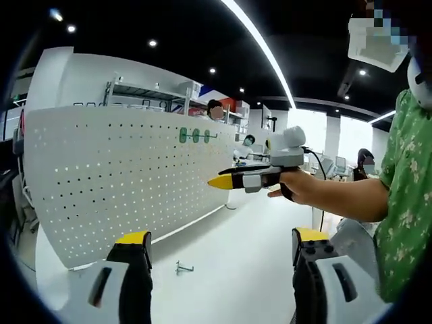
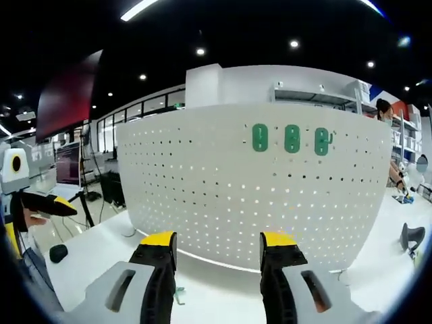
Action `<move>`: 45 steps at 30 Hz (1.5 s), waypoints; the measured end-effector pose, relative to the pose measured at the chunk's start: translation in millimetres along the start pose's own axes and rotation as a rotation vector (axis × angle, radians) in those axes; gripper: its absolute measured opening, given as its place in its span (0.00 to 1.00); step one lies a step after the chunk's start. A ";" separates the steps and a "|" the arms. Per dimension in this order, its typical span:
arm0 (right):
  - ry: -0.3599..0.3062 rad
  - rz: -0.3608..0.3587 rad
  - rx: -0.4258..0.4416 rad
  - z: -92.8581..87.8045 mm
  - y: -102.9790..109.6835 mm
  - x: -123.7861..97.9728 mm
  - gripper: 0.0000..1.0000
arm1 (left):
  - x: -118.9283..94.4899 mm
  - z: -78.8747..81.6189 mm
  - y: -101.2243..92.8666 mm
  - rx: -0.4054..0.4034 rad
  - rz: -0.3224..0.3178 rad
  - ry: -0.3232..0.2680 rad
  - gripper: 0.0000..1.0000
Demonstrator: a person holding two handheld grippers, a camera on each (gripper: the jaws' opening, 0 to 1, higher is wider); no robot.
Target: Insert the hook assembly into the mounting plate slot until the hook locks in place.
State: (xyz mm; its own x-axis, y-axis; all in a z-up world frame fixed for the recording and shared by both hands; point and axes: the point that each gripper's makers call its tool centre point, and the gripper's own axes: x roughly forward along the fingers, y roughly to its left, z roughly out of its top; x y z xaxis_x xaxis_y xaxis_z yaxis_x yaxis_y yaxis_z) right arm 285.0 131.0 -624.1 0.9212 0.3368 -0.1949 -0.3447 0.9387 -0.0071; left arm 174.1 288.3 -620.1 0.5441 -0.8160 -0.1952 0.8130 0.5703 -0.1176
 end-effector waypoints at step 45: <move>0.114 0.113 -0.064 -53.7 18.2 -15.6 0.46 | 15.5 -68.5 10.4 -0.039 0.088 0.138 0.81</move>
State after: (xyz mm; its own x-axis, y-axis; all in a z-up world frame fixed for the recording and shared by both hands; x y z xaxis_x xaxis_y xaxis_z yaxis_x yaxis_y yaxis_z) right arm 254.6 138.9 -673.8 0.8508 0.4257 -0.3081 -0.4588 0.8876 -0.0407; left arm 176.8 288.0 -691.1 0.5769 -0.7436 -0.3380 0.7535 0.6442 -0.1311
